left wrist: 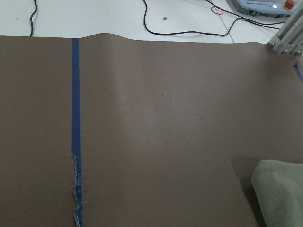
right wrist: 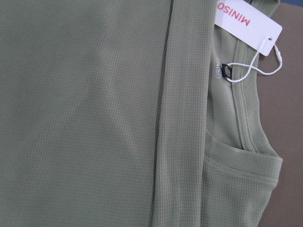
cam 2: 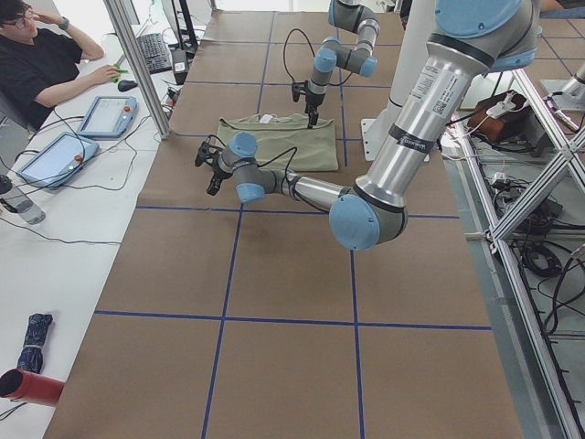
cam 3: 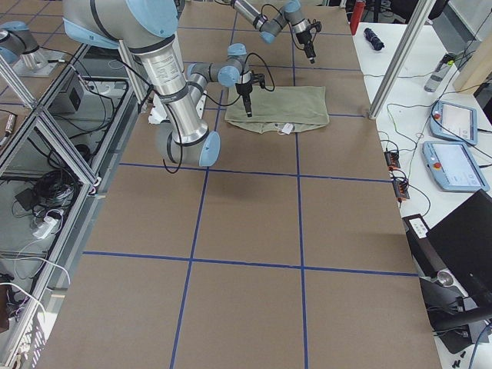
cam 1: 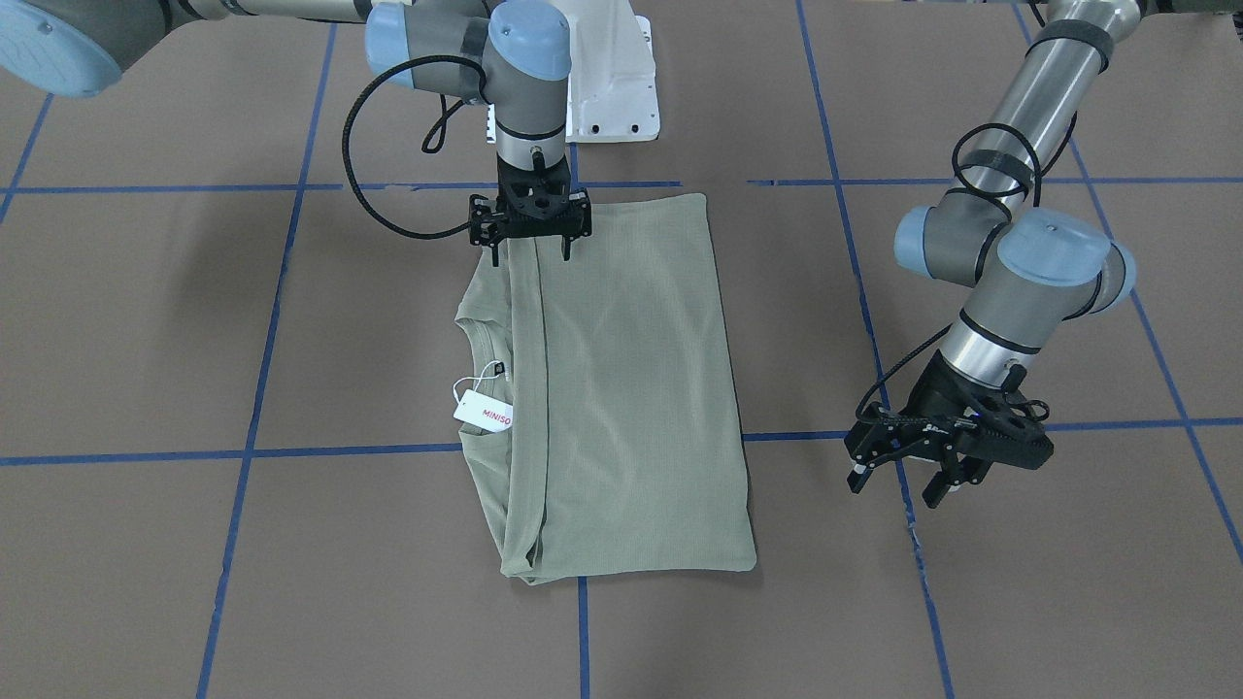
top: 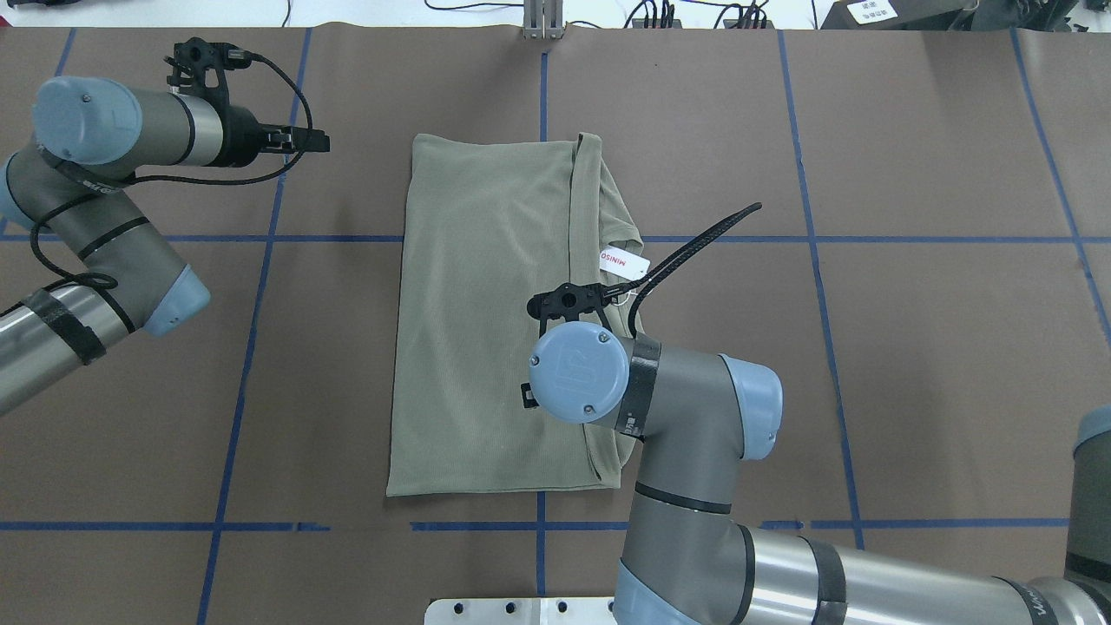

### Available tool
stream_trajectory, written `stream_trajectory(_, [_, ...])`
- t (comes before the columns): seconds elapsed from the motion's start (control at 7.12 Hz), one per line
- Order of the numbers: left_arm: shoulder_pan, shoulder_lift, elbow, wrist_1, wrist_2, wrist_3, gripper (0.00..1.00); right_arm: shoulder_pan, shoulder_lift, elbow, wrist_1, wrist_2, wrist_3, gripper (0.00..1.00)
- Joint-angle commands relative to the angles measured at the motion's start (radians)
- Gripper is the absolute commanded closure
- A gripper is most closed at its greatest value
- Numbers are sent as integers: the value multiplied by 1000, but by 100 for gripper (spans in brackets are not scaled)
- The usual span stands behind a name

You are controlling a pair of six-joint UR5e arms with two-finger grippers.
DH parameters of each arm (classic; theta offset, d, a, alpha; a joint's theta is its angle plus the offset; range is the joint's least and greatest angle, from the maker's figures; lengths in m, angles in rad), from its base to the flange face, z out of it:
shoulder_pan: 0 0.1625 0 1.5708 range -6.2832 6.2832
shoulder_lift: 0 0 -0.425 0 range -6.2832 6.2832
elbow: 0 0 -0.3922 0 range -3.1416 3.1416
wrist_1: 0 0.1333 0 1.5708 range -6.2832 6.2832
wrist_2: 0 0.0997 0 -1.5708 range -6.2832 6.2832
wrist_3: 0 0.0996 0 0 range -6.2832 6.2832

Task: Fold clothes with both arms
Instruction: 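Press and smooth the folded long edge with the right gripper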

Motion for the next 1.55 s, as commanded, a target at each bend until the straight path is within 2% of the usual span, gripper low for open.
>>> stream_trajectory(0.0, [0,0,1,0,0,0,0,-12,3,-29,-13,-4,-28,26])
stream_trajectory(0.28, [0,0,1,-2,0,0,0,-16,5,-28,-42,-4,-39,35])
stream_trajectory(0.42, [0,0,1,-2,0,-2,0,-16,5,-28,-44,-4,-44,43])
stream_trajectory(0.98, [0,0,3,-2,0,0,0,-19,14,-31,-43,-7,-47,45])
stream_trajectory(1.41, [0,0,4,0,0,2,0,-33,12,-35,-41,-27,-44,53])
